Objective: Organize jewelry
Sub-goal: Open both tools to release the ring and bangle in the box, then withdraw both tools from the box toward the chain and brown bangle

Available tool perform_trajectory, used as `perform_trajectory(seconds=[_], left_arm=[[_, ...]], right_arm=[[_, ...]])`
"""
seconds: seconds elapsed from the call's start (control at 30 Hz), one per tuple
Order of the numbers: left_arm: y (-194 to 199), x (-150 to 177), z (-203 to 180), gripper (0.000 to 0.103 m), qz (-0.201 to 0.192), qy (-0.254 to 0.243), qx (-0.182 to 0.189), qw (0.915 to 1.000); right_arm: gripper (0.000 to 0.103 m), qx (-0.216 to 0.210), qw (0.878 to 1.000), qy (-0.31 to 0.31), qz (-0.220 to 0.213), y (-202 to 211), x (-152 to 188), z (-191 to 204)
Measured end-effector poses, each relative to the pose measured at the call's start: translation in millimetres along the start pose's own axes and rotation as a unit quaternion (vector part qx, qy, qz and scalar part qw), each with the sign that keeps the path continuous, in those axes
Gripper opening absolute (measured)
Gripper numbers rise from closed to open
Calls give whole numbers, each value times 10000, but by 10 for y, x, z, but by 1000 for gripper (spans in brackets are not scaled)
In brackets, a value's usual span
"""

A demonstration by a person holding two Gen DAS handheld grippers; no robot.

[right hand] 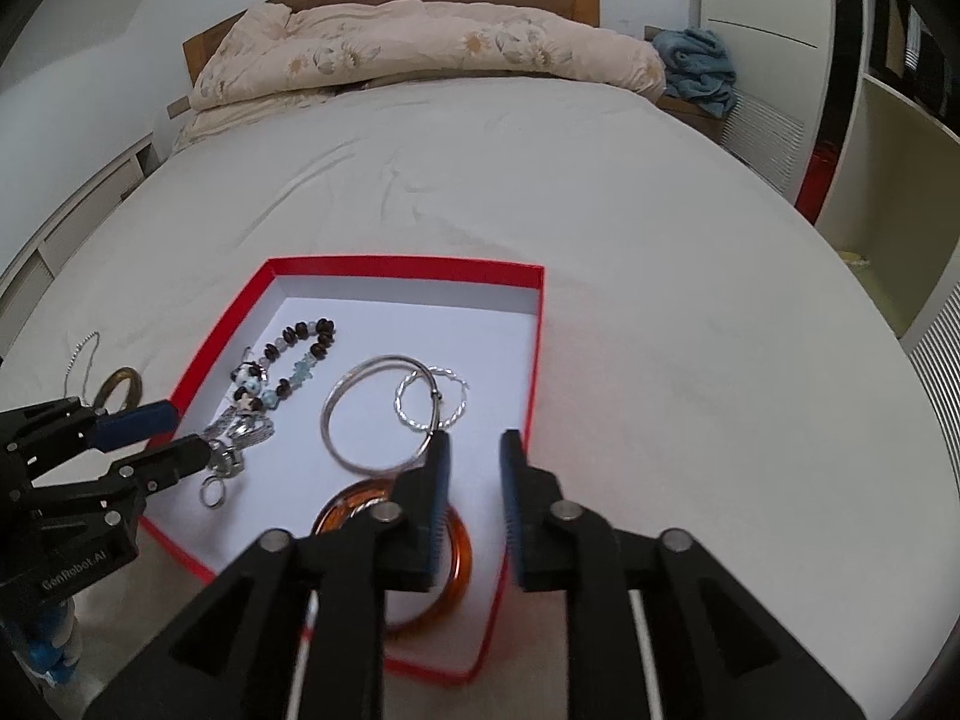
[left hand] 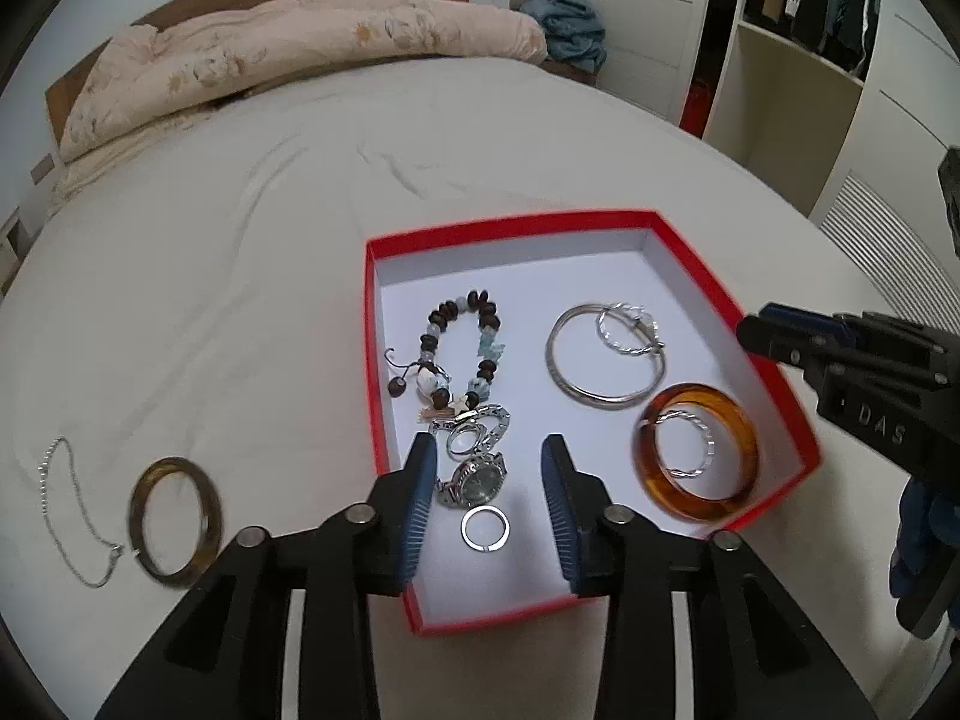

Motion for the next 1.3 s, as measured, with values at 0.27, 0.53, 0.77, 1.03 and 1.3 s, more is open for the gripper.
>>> perform_trajectory(seconds=[0.27,0.53,0.77,1.03,1.3], left_arm=[[579,110,78,45,-190,48,-152,9997],[1177,453,202,45,-366,221,-378,9984],[1645,853,291,45,-376,243,-587,9973],[2185,1248,456,45,-472,398,-854,9944],[2616,1578,647,50,-514,655,-1134,9901]], right_arm=[[25,-44,9996,-231,-140,467,169,218],[40,-88,9990,-360,-245,968,474,504],[40,-89,9982,-491,-319,1420,797,700],[40,-145,9980,-443,-427,1840,1043,1007],[40,-278,9983,-227,-461,2102,1310,1375]])
Point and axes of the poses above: each gripper's, at about its wrist camera, not at the fingertips, and y roughly against the way its jaws point, z to its left, x to its underside, the point moved 3 cm from there along -y, roughly the way its jaws point, and after that the axes turned 14 degrees about -x, right-handed, at the moved point
